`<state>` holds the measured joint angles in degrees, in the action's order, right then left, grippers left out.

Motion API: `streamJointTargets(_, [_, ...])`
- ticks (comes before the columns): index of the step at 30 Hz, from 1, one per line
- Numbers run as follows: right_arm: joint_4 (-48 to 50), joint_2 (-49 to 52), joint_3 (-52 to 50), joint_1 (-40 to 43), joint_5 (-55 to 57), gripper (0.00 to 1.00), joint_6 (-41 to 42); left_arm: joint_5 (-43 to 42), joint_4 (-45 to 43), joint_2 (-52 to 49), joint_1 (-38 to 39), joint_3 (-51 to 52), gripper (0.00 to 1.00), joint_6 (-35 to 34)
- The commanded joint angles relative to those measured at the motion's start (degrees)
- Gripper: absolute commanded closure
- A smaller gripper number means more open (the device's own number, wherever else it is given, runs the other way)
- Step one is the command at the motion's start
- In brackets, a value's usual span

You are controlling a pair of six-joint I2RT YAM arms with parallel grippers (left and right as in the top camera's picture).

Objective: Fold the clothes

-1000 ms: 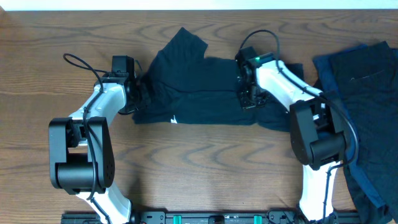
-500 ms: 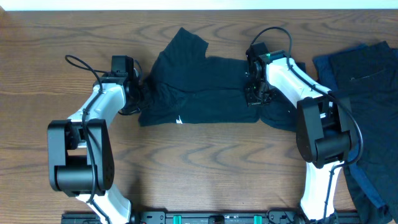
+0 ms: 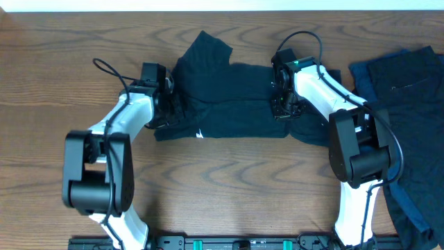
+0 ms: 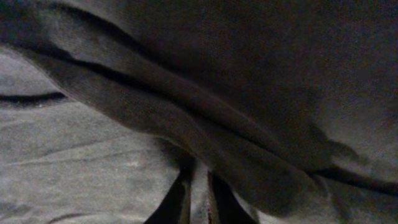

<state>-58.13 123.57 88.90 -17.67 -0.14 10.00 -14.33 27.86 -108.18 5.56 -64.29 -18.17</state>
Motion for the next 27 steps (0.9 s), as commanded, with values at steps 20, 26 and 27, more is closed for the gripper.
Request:
streamJointTargets(20, [-4.39,-0.68,4.72,-0.72,-3.87,0.85,-2.99,12.07,0.13,-5.29,-0.76,0.09,0.94,3.61])
streamJointTargets(26, [-4.46,-0.68,4.72,-0.72,-2.91,0.92,-2.95,12.07,0.09,-5.29,-0.76,0.09,0.94,5.51])
streamJointTargets(27, [-4.59,-0.68,4.70,-0.72,-2.91,0.95,-2.95,12.07,0.09,-5.29,-0.76,0.09,0.94,5.51])
